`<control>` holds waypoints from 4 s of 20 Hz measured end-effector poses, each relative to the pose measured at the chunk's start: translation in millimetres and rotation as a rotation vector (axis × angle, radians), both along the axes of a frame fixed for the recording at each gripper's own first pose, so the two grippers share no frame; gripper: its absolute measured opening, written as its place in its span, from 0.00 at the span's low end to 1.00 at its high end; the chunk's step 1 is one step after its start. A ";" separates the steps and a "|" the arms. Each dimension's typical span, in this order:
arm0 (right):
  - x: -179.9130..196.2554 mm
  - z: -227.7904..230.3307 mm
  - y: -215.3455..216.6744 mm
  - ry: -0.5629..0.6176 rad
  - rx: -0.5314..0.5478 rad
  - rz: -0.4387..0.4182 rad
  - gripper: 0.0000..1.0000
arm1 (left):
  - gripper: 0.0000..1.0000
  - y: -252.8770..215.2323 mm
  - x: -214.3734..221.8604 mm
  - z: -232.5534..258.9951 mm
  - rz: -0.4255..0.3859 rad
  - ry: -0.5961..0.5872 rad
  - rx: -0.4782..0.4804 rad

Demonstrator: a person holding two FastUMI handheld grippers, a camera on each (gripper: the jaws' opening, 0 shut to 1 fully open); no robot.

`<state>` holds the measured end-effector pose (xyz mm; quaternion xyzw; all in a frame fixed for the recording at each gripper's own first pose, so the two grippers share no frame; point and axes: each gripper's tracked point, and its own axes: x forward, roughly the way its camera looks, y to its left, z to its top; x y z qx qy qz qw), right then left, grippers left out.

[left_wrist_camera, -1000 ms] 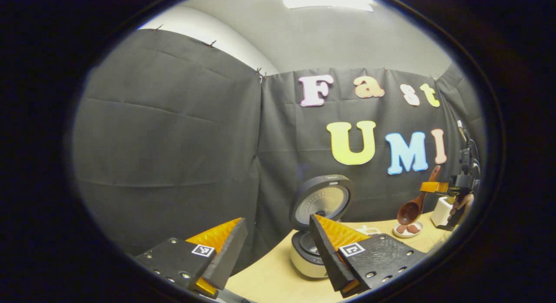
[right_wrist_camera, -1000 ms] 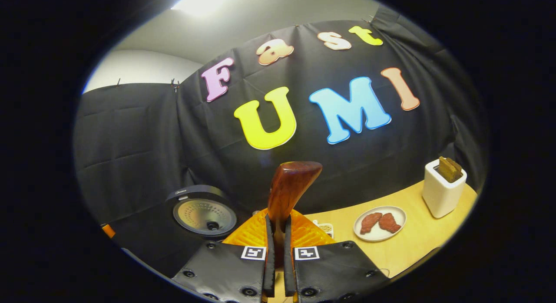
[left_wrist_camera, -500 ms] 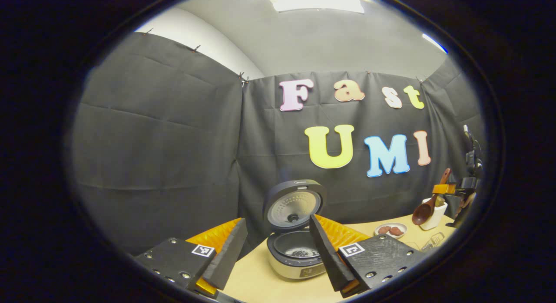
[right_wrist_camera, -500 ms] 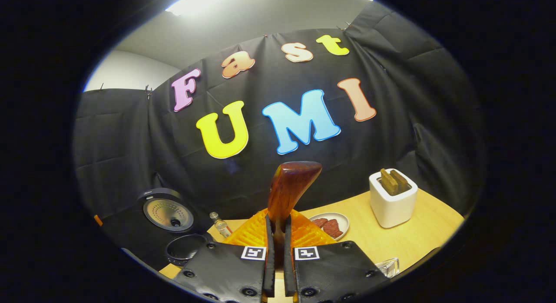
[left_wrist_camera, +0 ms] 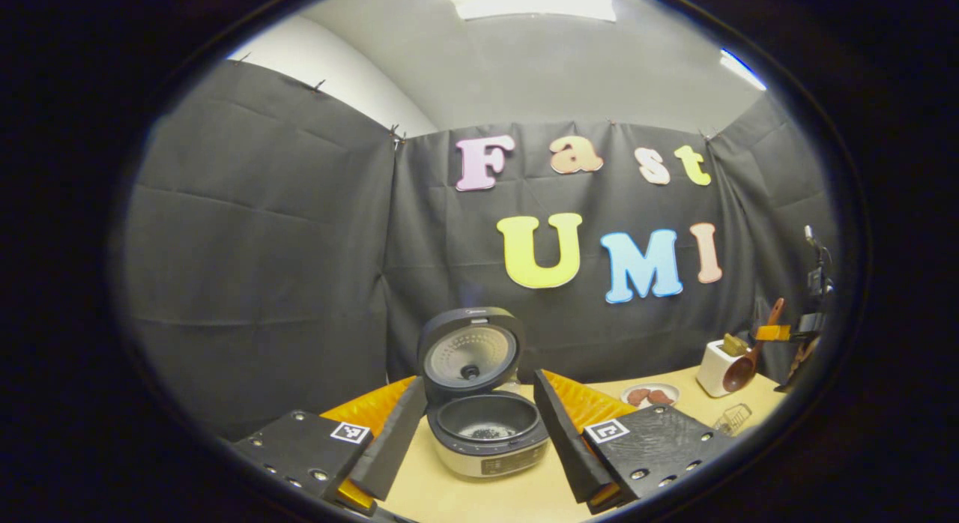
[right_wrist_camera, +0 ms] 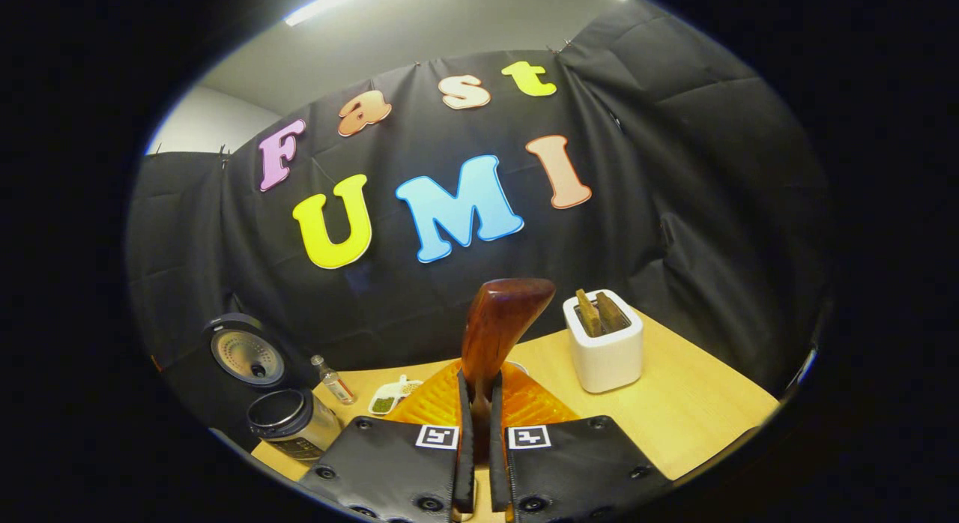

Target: Close the left gripper, press the button to open the rice cooker; take a wooden spoon from the chopstick holder with the right hand, scoop a spoonful of rice and pour it into the rice cooker, then put the wooden spoon back into the chopstick holder.

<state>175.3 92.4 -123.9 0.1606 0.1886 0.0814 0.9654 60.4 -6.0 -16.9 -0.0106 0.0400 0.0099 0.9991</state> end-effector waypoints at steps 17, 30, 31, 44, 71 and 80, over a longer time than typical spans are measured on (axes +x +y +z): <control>-35.2 -113.6 -49.7 0.220 -0.023 -0.072 0.10 | 0.87 -28.7 -8.6 1.2 0.005 0.023 0.029; -53.3 -140.2 -49.0 0.273 0.001 -0.057 0.18 | 0.86 4.7 -7.9 13.6 0.077 0.009 0.068; -47.0 -138.1 -52.2 0.259 -0.015 -0.054 0.53 | 0.86 6.6 -4.2 15.0 0.079 0.006 0.065; -76.9 -13.0 -82.5 -0.046 -0.355 -0.087 0.98 | 0.88 18.3 96.9 27.1 0.032 -0.015 -0.029; -119.2 -3.3 -51.6 -0.015 -0.451 -0.264 0.97 | 0.87 58.7 369.6 -29.8 -0.056 0.110 -0.070; -116.2 2.1 -55.5 -0.035 -0.450 -0.227 0.97 | 0.90 52.8 364.4 -51.8 -0.053 0.137 -0.099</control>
